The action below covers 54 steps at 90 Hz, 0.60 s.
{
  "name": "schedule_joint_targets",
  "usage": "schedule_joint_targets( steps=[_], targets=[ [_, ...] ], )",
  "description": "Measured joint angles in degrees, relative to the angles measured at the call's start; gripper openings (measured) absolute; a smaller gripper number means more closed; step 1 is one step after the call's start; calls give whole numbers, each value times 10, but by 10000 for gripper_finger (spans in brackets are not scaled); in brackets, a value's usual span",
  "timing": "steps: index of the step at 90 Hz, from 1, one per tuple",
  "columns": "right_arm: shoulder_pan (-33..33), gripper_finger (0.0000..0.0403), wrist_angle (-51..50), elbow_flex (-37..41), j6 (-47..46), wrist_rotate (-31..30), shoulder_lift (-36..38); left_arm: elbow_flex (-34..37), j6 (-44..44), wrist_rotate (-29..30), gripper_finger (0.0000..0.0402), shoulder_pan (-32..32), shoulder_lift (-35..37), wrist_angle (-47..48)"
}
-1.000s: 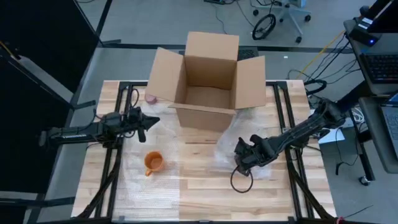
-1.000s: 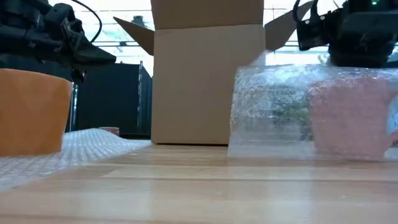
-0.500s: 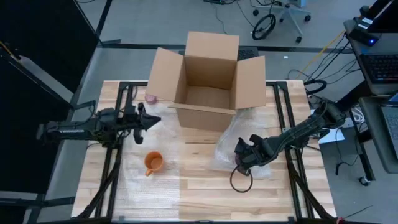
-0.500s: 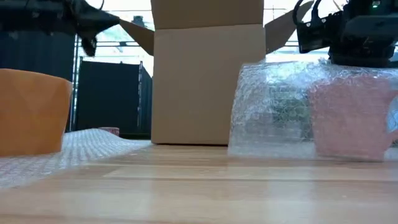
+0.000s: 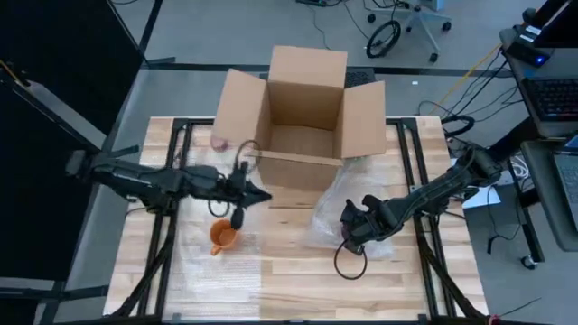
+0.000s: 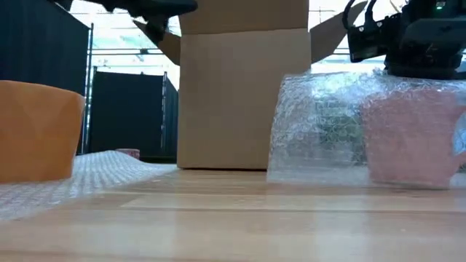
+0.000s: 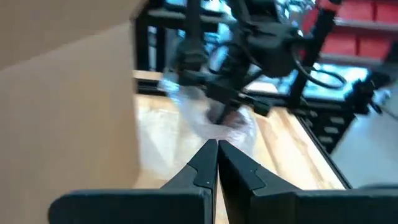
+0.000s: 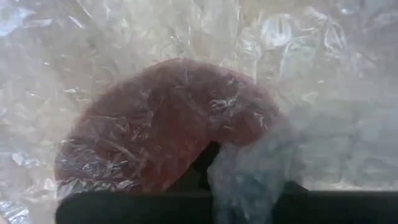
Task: Wrap mug
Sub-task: Wrap the pink cup with the bubble wrap
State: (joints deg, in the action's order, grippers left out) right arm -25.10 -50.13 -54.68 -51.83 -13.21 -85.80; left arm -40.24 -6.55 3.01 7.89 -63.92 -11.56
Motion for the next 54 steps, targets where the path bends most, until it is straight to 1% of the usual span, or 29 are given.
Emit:
schedule_joint_targets(
  steps=[10, 21, 30, 41, 54],
  targets=[
    [0, 0, 0, 0, 0, 0, 0, -34, 0, 21, 0, 30, -48, -13],
    [0, 0, 3, 0, 0, -3, 0, -77, 16, 55, 0, 57, -129, -34],
    [0, 0, 4, 0, 0, -3, 0, -122, 30, 92, 0, 65, -197, -42],
    [0, 0, 5, 0, 0, -3, 0, -181, 51, 97, 0, 65, -272, -31],
    [0, 0, 5, 0, 0, -3, 0, -231, 58, 97, 0, 66, -342, -29]
  ],
)
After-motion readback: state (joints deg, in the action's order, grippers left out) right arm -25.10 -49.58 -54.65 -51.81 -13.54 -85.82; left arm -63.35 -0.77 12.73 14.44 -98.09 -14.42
